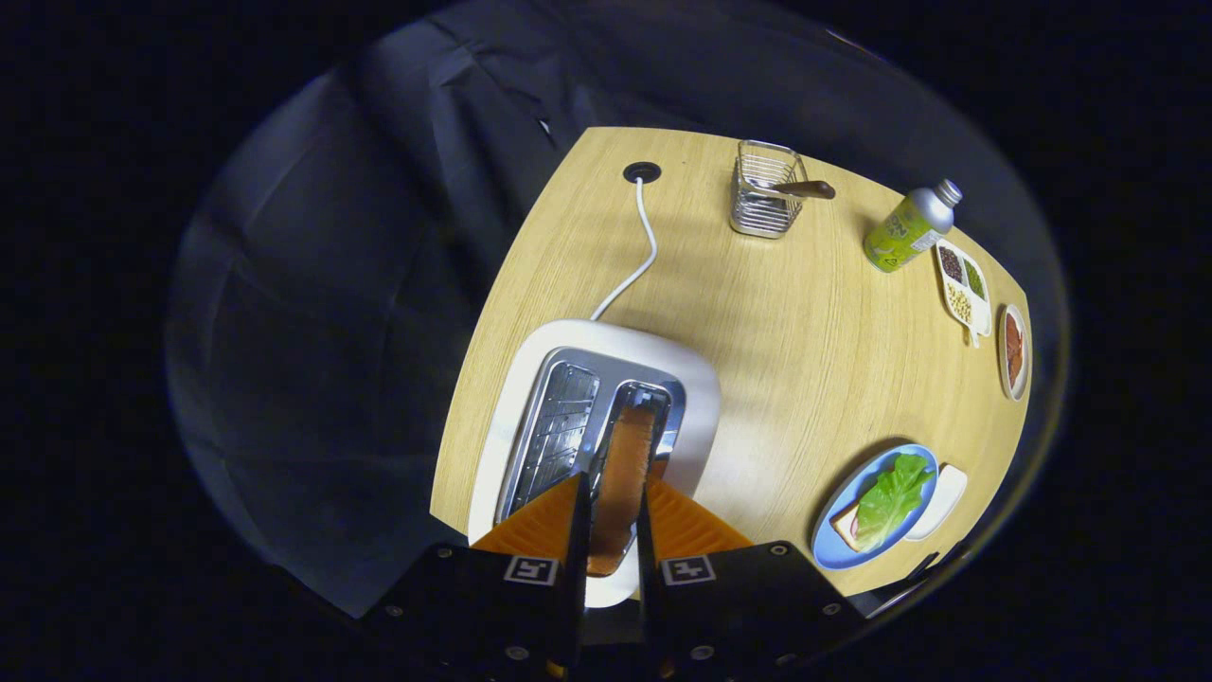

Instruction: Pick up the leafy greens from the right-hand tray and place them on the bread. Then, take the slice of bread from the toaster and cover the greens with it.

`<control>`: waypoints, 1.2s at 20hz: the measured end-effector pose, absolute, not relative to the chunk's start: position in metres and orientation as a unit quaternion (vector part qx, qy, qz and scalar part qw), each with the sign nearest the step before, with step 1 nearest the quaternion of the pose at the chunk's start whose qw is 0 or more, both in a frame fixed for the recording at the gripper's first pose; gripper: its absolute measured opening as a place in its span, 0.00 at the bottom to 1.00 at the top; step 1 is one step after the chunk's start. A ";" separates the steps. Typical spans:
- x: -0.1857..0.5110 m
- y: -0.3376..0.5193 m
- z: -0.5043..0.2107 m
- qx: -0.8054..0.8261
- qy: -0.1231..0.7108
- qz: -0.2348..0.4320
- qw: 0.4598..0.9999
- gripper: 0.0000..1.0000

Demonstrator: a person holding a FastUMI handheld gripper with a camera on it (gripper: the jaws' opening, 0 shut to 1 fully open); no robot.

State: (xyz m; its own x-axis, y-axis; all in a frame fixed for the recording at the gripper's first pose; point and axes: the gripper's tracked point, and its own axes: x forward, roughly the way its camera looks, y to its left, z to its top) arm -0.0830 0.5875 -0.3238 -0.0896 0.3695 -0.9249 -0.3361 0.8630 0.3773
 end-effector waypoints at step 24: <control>-0.044 0.411 -0.272 0.234 0.619 0.310 0.682 0.11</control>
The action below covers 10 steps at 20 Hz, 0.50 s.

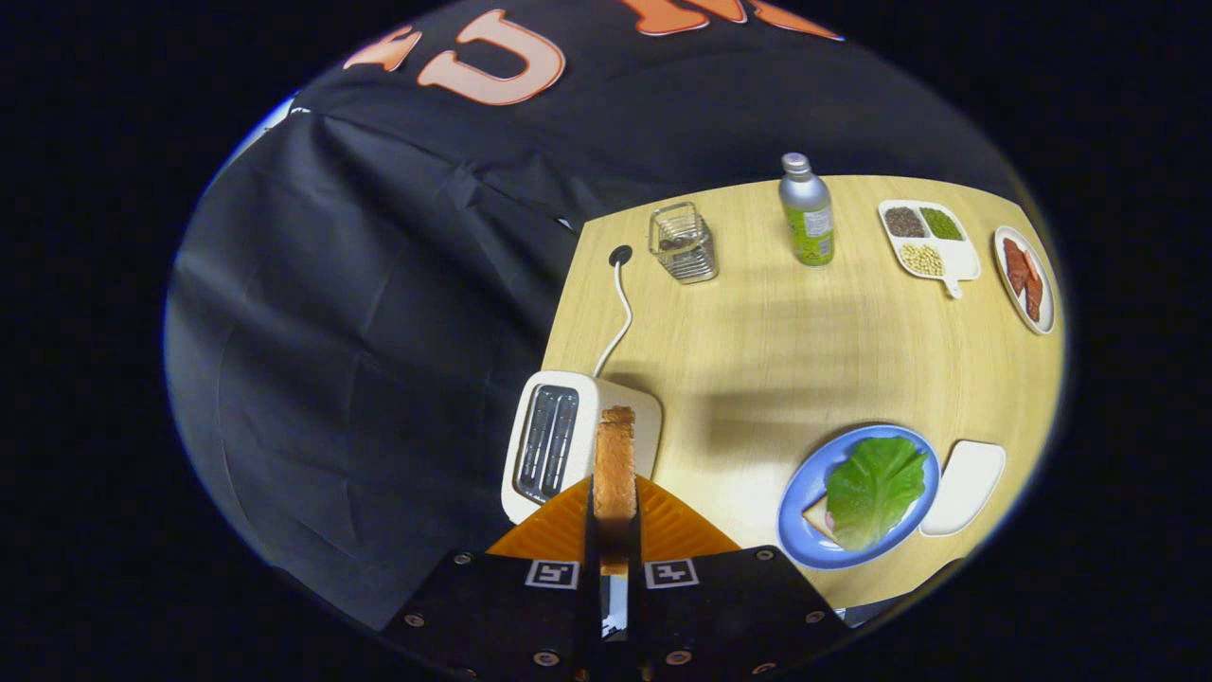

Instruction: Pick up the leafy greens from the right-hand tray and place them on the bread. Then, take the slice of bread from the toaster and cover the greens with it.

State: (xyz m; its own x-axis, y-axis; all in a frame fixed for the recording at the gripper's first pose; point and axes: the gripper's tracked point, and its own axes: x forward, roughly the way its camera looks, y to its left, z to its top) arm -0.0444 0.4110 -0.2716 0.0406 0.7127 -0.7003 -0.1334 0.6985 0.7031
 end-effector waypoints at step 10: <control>-0.064 0.311 -0.328 0.269 0.613 0.293 0.683 0.11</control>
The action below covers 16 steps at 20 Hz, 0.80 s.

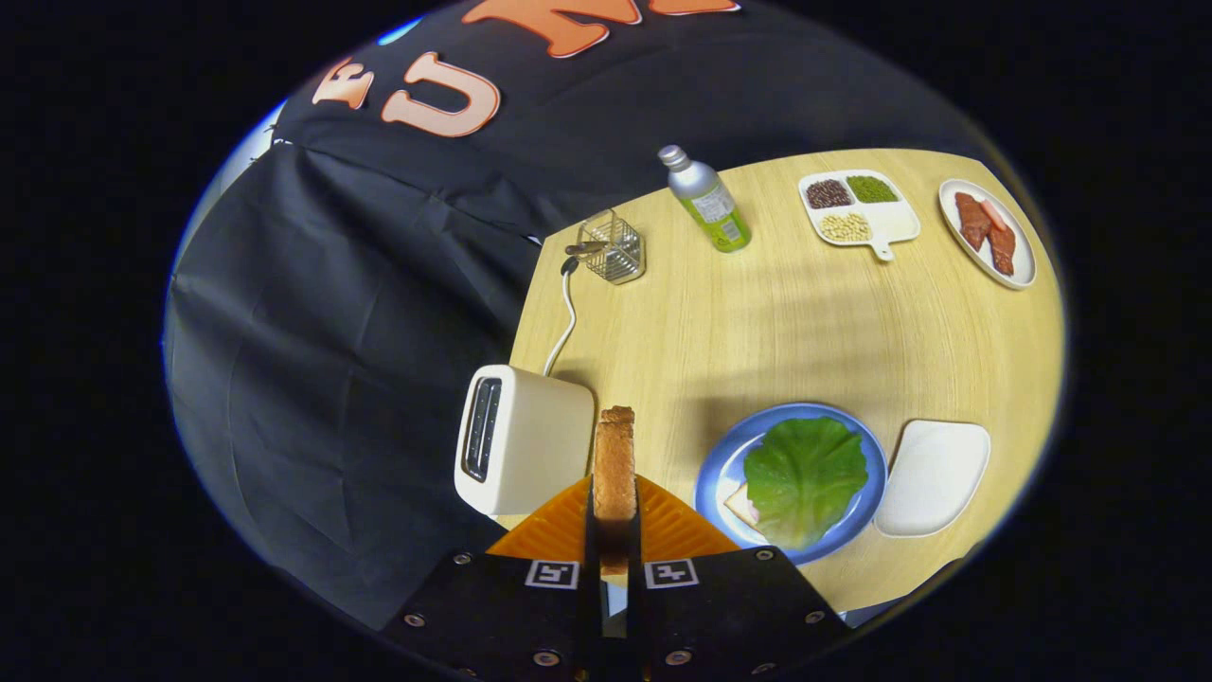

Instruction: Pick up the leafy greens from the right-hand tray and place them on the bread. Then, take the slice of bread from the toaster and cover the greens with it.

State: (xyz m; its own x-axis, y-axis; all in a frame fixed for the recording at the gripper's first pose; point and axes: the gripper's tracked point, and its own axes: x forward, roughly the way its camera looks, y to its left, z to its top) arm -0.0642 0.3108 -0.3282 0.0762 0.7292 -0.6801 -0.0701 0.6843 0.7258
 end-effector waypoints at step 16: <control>-0.103 0.265 -0.434 0.308 0.643 0.273 0.646 0.11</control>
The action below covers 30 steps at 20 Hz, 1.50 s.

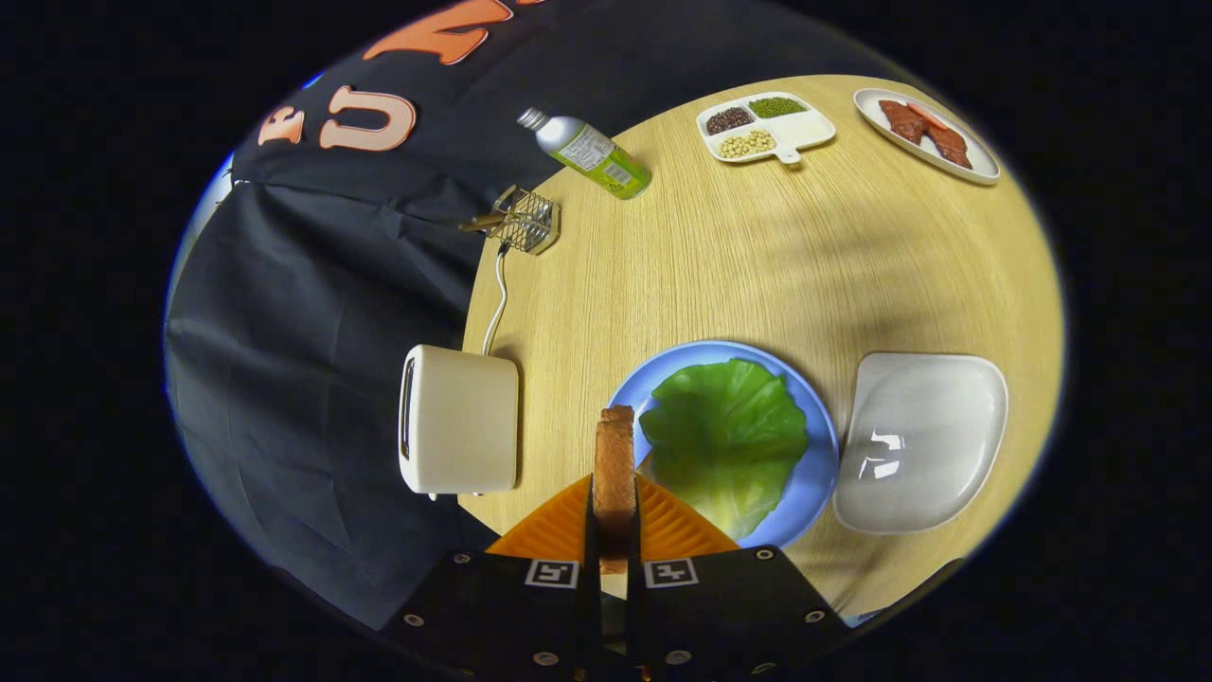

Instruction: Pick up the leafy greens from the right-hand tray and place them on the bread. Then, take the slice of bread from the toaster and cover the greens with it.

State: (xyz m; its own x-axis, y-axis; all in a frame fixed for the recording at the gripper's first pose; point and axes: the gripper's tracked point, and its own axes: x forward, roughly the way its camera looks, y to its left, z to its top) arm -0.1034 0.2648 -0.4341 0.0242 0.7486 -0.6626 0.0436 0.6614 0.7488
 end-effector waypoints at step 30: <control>-0.014 0.190 -0.367 0.189 0.475 0.192 0.838 0.77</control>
State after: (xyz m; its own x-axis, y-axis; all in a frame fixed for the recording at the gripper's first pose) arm -0.0145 0.1901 -0.3665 0.4756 0.5013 -0.7228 -0.1415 0.8546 0.4996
